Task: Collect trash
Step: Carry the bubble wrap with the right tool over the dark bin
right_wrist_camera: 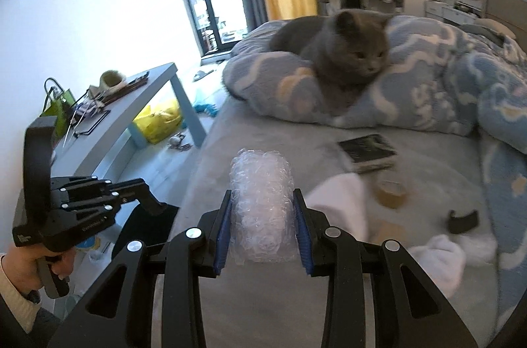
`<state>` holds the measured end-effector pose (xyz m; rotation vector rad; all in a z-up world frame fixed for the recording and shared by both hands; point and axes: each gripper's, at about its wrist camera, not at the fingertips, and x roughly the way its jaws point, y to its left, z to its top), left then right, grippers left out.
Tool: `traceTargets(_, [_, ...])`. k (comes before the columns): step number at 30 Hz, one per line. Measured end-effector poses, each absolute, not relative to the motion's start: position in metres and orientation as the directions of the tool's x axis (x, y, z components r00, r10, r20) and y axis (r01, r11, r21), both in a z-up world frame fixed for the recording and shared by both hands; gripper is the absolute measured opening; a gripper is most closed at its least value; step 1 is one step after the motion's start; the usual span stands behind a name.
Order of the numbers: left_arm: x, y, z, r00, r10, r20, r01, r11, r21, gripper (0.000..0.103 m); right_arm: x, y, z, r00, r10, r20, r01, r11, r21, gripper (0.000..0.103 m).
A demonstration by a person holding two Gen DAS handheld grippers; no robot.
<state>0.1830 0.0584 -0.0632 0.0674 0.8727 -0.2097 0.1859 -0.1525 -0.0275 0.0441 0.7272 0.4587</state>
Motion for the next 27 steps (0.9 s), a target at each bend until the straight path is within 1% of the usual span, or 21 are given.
traceTargets(10, [0.180,0.107,-0.095,0.573,-0.093,-0.814,0.158,0.987,-0.001,0.009,0.191,-0.073,-0.029,0.585,0.489,-0.647,-0.476,0.853,0.214,0.035])
traceTargets(18, [0.178,0.150,-0.134,0.482,-0.081,-0.873,0.110,0.993,-0.031,0.009,0.195,-0.013,-0.039,0.519,0.527,-0.672,-0.530,0.816,0.231,0.035])
traceTargets(27, [0.170,0.194,-0.188,0.341,-0.112,-0.933,0.059,0.993,-0.097,0.009,0.193,0.042,-0.064,0.445,0.524,-0.726,-0.576,0.788,0.216,0.035])
